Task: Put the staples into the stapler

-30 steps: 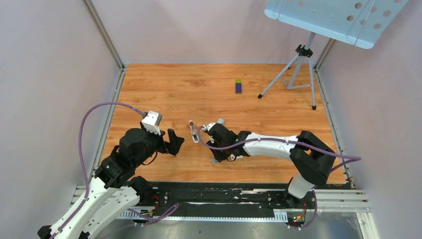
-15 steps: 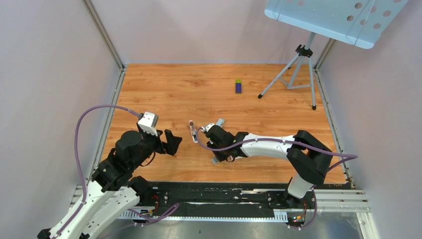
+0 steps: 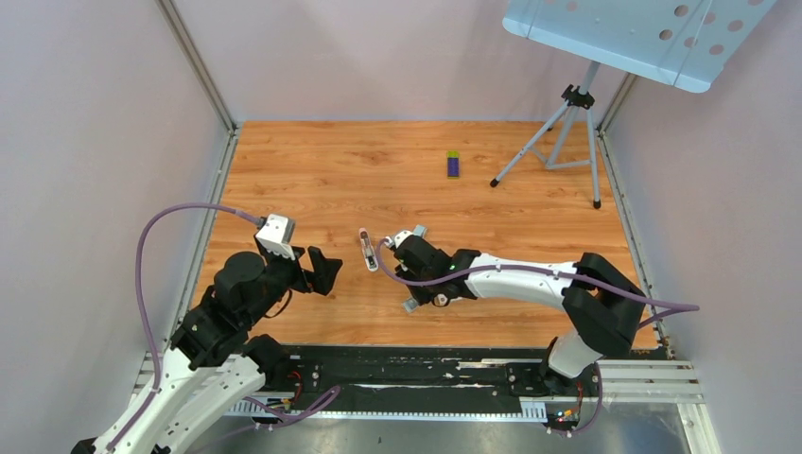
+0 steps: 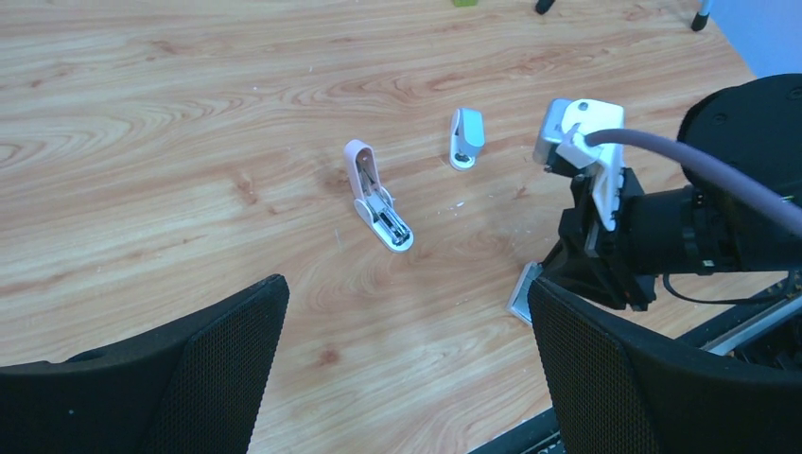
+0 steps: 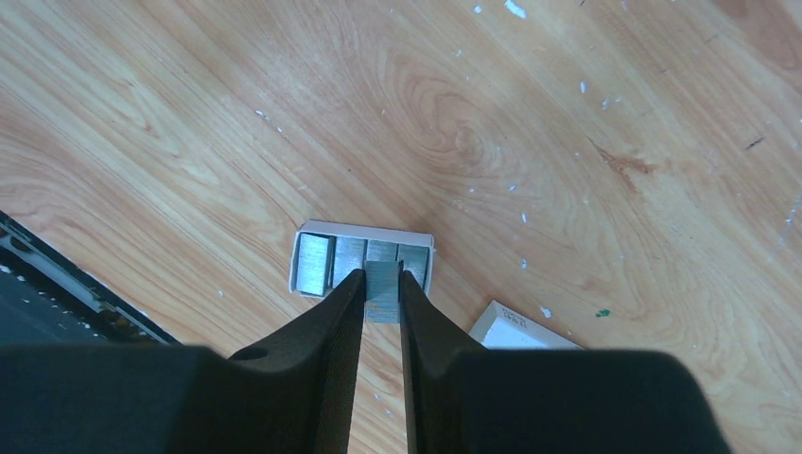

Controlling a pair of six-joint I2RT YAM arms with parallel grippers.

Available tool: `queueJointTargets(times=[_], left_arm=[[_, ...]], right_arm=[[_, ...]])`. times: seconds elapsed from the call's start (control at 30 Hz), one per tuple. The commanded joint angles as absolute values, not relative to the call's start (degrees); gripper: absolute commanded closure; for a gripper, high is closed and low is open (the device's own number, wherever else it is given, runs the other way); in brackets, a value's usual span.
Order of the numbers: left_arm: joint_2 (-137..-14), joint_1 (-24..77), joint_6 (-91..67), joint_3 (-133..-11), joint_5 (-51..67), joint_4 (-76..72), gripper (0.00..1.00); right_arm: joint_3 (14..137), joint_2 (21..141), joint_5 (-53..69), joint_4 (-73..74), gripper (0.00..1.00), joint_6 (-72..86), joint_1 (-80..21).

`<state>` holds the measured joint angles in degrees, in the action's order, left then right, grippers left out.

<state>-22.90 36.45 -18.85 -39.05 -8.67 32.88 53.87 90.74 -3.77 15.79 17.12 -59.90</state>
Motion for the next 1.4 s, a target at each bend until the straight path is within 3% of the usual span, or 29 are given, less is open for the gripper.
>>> queueJointTargets(times=[0.0, 0.9, 1.37], left_arm=[[-21.8, 36.2, -18.9, -38.9, -10.6, 33.3, 0.0], [-11.5, 36.2, -20.3, -38.2, -19.1, 34.1, 0.0], [-11.6, 36.2, -20.1, -38.2, -17.8, 33.9, 0.0]], right_arm=[[55.9, 88.3, -6.0, 17.8, 0.77, 19.3, -60.9], [74.0, 105.8, -11.5, 5.5, 0.76, 28.5, -60.9], [75.1, 110.5, -15.1, 2.3, 0.76, 28.6, -60.8]])
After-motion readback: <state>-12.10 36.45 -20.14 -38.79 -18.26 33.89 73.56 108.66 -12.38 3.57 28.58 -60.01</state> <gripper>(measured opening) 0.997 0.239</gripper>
